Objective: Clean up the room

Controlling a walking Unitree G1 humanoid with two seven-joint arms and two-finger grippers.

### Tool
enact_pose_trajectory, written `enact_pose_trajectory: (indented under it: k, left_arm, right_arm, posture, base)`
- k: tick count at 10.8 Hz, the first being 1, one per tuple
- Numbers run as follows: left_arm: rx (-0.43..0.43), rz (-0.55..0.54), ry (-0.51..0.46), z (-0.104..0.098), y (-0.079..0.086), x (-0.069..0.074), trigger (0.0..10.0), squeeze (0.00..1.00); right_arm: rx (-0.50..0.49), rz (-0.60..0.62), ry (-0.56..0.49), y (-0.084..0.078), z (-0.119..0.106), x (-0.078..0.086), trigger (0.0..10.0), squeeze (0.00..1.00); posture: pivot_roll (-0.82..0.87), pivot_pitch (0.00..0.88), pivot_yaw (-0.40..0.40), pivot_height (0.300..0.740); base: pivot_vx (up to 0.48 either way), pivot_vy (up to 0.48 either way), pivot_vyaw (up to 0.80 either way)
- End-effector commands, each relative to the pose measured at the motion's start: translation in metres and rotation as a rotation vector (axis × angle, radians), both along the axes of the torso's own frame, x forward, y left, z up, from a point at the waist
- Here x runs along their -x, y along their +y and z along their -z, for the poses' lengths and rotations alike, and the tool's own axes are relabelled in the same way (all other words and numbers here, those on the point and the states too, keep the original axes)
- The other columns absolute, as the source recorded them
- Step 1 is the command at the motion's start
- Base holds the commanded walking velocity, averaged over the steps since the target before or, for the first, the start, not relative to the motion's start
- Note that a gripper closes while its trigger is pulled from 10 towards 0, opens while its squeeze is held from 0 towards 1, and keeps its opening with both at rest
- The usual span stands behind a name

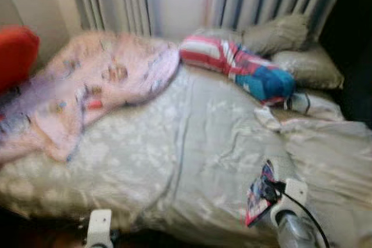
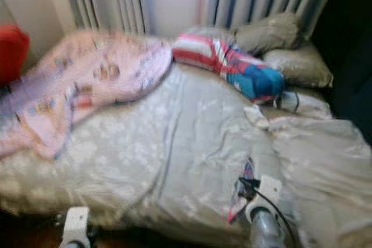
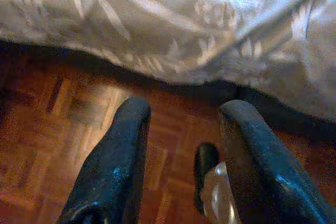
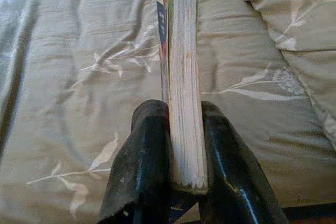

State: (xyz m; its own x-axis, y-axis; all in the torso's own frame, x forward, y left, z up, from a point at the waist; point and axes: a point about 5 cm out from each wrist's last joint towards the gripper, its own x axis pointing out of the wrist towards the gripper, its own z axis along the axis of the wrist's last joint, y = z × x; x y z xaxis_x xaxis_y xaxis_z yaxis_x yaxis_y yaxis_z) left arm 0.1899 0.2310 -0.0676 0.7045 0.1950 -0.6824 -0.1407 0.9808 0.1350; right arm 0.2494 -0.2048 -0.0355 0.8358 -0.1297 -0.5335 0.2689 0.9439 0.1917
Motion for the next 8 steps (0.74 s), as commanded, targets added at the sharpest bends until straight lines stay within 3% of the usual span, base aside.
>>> enact_pose_trajectory:
  k: [1, 8]
  left_arm:
    - [0.003, 0.0, 0.005, 0.0003, -0.0008, -0.0003, 10.0, 0.0]
    - [0.023, -0.008, 0.002, 0.0016, -0.0005, 0.0031, 10.0, 0.0]
  right_arm:
    - [0.014, 0.004, -0.048, -0.0033, -0.0077, -0.0075, 10.0, 0.0]
    - [0.012, 0.017, -0.066, -0.0052, -0.0102, -0.0095, 10.0, 0.0]
  posture:
    - [0.18, 0.0, -0.082, 0.74]
    - [0.18, 0.0, -0.081, 0.74]
  base:
    - [0.0, -0.251, 0.0]
    - [0.0, 0.0, 0.0]
